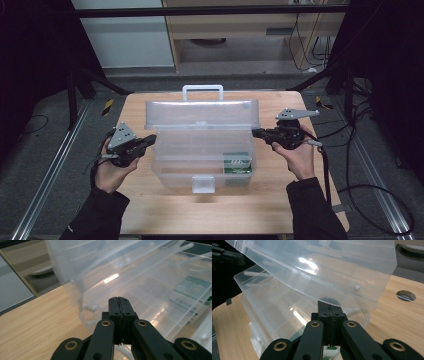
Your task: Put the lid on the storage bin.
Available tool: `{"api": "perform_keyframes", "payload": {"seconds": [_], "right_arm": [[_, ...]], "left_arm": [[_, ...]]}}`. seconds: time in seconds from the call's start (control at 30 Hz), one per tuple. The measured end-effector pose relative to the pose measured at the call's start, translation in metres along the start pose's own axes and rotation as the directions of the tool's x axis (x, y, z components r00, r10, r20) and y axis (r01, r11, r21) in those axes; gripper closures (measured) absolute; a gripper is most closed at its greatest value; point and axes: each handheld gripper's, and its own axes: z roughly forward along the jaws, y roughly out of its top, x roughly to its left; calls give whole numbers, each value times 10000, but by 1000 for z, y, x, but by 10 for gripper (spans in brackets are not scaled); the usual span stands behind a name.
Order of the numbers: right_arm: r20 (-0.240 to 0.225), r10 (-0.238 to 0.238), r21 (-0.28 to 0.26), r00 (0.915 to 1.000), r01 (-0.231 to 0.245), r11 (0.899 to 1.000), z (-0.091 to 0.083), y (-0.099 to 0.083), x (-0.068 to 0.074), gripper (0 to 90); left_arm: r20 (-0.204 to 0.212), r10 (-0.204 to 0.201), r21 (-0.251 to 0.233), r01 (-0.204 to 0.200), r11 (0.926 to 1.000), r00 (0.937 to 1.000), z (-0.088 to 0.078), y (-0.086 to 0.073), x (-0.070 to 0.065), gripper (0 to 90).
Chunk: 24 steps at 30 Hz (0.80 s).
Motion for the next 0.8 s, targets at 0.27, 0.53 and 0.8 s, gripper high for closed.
{"api": "perform_keyframes", "payload": {"seconds": [0.27, 0.53, 0.8], "right_arm": [[81, -139, 306, 9999, 136, 9994, -1, -7, 5, 900], [283, -280, 674, 9992, 261, 9974, -7, -20, 10, 900], [408, -474, 1038, 9980, 429, 9937, -8, -36, 14, 900]], "left_arm": [[-164, -134, 87, 136, 9999, 9998, -2, -4, 4, 895], [-9, 1, 497, 0, 9988, 10000, 0, -12, 0, 895], [13, -324, 849, 322, 9959, 9995, 1, -31, 3, 893]]}}
